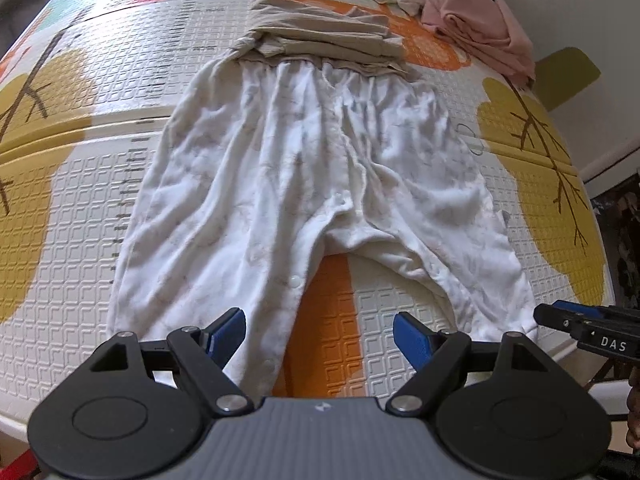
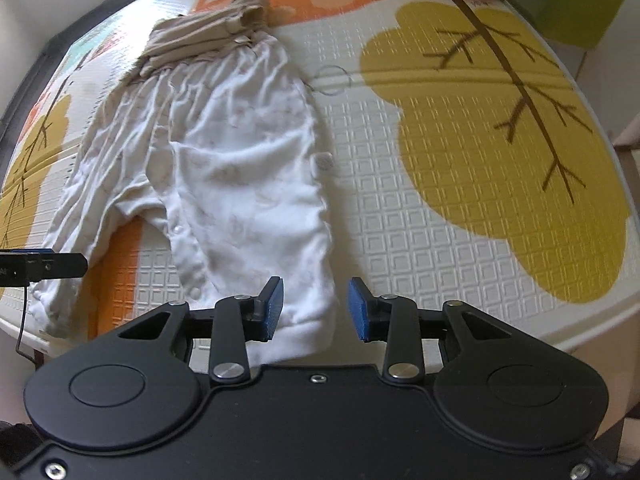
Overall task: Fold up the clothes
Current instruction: 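Move the right gripper to the white garment's leg cuff and pinch it, then lift the pinched white leg with the right gripper toward the beige top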
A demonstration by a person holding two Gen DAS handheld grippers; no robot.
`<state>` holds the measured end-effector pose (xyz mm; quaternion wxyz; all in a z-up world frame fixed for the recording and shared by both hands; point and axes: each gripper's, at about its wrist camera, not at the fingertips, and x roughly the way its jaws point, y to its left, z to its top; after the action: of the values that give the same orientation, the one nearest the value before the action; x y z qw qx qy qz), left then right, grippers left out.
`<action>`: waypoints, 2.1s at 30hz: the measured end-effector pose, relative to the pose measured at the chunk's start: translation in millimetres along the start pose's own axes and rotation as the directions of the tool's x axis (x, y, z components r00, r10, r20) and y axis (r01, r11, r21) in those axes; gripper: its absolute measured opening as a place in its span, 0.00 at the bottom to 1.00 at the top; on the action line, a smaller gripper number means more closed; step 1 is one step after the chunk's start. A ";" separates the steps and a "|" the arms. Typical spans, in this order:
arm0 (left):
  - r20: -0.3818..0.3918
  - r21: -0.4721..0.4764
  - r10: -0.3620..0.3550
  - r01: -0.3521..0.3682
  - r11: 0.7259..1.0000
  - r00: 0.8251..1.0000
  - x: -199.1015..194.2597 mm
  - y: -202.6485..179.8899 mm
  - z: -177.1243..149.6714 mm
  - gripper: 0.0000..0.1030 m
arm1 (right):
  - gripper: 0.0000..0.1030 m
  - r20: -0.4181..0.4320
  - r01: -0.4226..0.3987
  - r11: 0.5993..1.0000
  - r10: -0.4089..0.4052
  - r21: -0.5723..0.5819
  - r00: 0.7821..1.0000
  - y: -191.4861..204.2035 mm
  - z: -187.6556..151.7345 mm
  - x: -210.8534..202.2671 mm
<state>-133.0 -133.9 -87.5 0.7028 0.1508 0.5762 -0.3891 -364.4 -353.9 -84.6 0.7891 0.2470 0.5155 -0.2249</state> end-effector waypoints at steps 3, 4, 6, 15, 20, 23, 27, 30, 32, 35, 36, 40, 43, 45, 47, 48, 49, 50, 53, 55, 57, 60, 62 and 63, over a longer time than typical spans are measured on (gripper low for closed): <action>-0.008 0.019 -0.005 0.005 1.000 1.000 4.3 -6.5 1.2 0.80 | 0.32 -0.018 -0.004 1.000 0.004 0.014 1.000 -4.0 -2.6 4.1; -0.011 0.025 -0.006 0.006 1.000 1.000 5.8 -8.7 1.7 0.80 | 0.32 -0.023 -0.004 1.000 0.004 0.016 1.000 -4.9 -3.4 5.8; -0.017 0.037 -0.008 0.009 0.999 1.000 8.7 -12.8 2.4 0.80 | 0.32 -0.033 -0.004 1.000 0.005 0.020 0.999 -6.4 -4.9 9.3; -0.034 0.045 -0.005 0.007 0.999 0.999 16.8 -16.8 5.5 0.80 | 0.27 -0.091 -0.045 0.998 0.048 0.042 0.995 -10.7 -8.8 24.9; -0.039 0.040 -0.007 0.009 0.999 0.999 20.6 -17.1 8.2 0.80 | 0.13 -0.099 -0.063 0.998 0.064 0.011 0.993 -5.2 -5.9 25.5; -0.044 0.037 -0.012 0.013 0.999 0.999 23.5 -17.3 9.4 0.80 | 0.10 -0.087 -0.064 0.998 0.063 -0.014 0.994 0.4 -2.3 21.3; -0.045 0.028 -0.015 0.016 0.999 0.999 25.2 -14.3 10.9 0.80 | 0.09 -0.049 -0.084 0.996 0.082 -0.041 0.995 7.6 5.2 10.5; -0.037 0.011 -0.010 0.010 1.000 0.999 23.8 -8.8 13.0 0.80 | 0.08 -0.020 -0.099 0.994 0.098 -0.053 0.995 13.8 13.0 3.7; -0.028 -0.005 -0.005 0.005 1.000 1.000 21.7 -3.7 14.5 0.80 | 0.08 -0.002 -0.108 0.992 0.108 -0.058 0.994 17.6 18.6 0.2; -0.019 -0.023 0.006 -0.006 1.000 1.000 18.8 3.7 16.4 0.80 | 0.08 0.023 -0.120 0.991 0.122 -0.064 0.992 22.6 27.3 -3.8; -0.019 -0.029 0.010 -0.010 1.000 1.000 18.3 6.0 16.6 0.80 | 0.08 0.030 -0.124 0.990 0.127 -0.066 0.991 24.3 30.3 -4.6; -0.020 -0.047 0.007 -0.008 0.999 1.000 16.8 11.9 17.0 0.80 | 0.08 0.064 -0.141 0.987 0.146 -0.081 0.987 32.4 44.5 -8.6; -0.017 -0.050 0.000 -0.001 0.999 1.000 16.0 12.4 18.2 0.80 | 0.08 0.095 -0.151 0.984 0.160 -0.096 0.982 39.7 57.3 -12.6; -0.013 -0.049 -0.005 0.004 0.999 1.000 15.3 12.3 19.2 0.80 | 0.08 0.115 -0.158 0.982 0.169 -0.104 0.979 44.1 67.0 -14.9; -0.009 -0.049 -0.009 0.009 0.999 1.000 14.6 12.3 20.2 0.80 | 0.07 0.134 -0.161 0.981 0.175 -0.109 0.975 47.9 76.5 -16.6; -0.007 -0.049 -0.011 0.011 0.999 1.000 14.3 12.2 20.7 0.80 | 0.07 0.144 -0.162 0.981 0.177 -0.111 0.974 49.7 82.2 -17.2; -0.005 -0.048 -0.013 0.013 0.999 1.000 13.9 12.2 21.1 0.80 | 0.07 0.153 -0.163 0.980 0.179 -0.111 0.972 51.5 87.9 -17.6; -0.003 -0.048 -0.016 0.015 0.999 1.000 13.6 12.2 21.6 0.80 | 0.07 0.162 -0.164 0.980 0.181 -0.110 0.970 53.3 93.7 -17.8; 0.002 -0.057 -0.019 0.019 0.998 1.000 12.5 14.2 23.7 0.80 | 0.07 0.187 -0.180 0.979 0.196 -0.098 0.963 58.7 113.6 -17.1; 0.010 -0.062 -0.021 0.021 0.998 1.000 11.2 15.0 25.9 0.80 | 0.07 0.205 -0.183 0.979 0.198 -0.092 0.958 62.7 126.8 -15.4; 0.018 -0.067 -0.022 0.023 0.998 1.000 9.8 15.9 28.0 0.80 | 0.07 0.221 -0.184 0.979 0.199 -0.088 0.955 67.0 139.2 -13.3; 0.030 -0.073 -0.024 0.026 0.997 0.999 7.8 17.2 31.1 0.80 | 0.07 0.230 -0.199 0.976 0.214 -0.086 0.949 74.0 158.1 -8.6; 0.037 -0.078 -0.025 0.028 0.997 0.999 6.4 18.0 33.3 0.80 | 0.07 0.235 -0.194 0.977 0.211 -0.092 0.949 80.0 168.7 -4.3; 0.041 -0.080 -0.025 0.029 0.996 0.999 5.8 18.5 34.3 0.80 | 0.07 0.238 -0.191 0.977 0.209 -0.095 0.949 83.0 173.9 -2.0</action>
<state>-95.8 -146.7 -87.2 0.7145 0.1066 0.5791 -0.3779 -192.4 -397.3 -9.4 0.8741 0.2398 0.3933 -0.1543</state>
